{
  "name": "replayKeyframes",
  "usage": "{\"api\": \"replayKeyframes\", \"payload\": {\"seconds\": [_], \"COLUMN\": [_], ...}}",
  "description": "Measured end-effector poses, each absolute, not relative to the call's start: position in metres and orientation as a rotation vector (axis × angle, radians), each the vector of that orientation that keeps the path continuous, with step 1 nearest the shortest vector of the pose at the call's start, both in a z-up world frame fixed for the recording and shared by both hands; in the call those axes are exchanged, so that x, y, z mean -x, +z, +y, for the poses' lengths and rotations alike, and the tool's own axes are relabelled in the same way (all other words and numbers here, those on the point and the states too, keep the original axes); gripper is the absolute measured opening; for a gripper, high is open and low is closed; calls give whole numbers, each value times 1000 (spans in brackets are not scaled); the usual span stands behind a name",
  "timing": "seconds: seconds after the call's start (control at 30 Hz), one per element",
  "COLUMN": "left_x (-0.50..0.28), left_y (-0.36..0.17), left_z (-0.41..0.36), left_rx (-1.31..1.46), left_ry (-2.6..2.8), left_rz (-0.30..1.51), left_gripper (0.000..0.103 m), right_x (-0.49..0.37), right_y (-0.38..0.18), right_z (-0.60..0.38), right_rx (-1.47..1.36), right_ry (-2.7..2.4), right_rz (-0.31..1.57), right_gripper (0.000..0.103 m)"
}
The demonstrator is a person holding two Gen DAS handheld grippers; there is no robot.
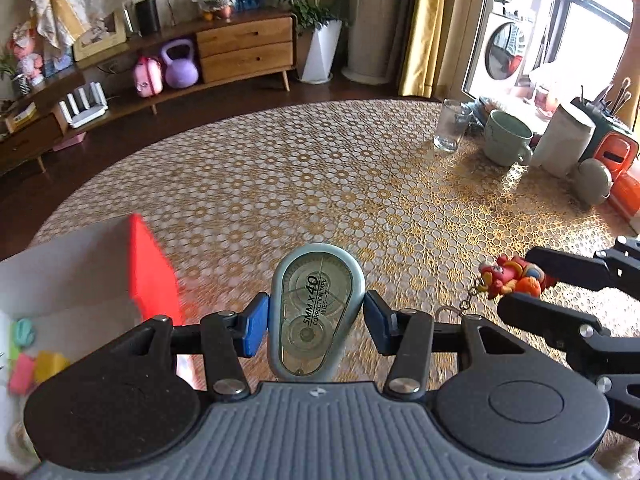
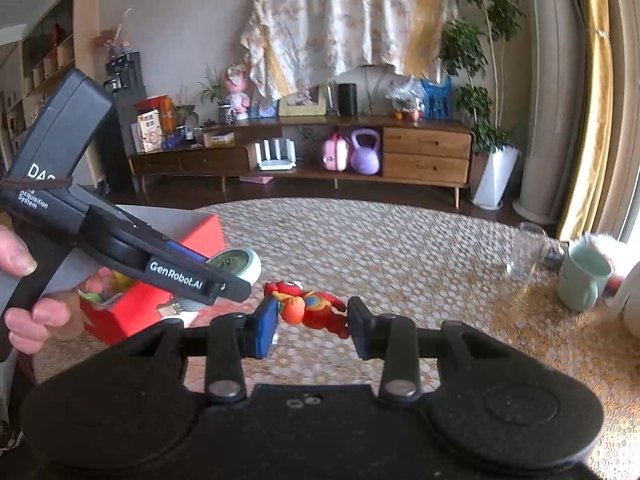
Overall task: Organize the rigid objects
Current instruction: 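Carry correction tape and keychain toy over red box with both tools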
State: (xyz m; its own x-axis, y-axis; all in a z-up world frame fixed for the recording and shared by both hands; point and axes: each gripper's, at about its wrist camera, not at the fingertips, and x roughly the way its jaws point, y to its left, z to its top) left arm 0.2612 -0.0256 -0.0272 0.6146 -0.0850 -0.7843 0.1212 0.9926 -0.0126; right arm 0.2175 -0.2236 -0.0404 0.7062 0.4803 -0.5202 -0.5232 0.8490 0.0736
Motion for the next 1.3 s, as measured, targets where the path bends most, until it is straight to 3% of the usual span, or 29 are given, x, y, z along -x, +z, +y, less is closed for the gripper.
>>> {"api": "replayKeyframes", "payload": {"seconds": [0.57,0.93,1.3], "left_x": [-173,-161,-192], "left_y": [23,19,-9], "left_z": [82,173,227], "left_rx": [-13,4,13], "left_ry": [10,127,206], "left_rz": [820,823,879], "left_gripper": [50,50,50], "right_x": [-187,-194,-226], "right_y": [-5,-6,-45], "right_z": [-112,-33,21], "right_rx": [150,221,317], "right_ry": [671,729,695], "right_rz": [525,517,571], "right_gripper": [37,37,37]}}
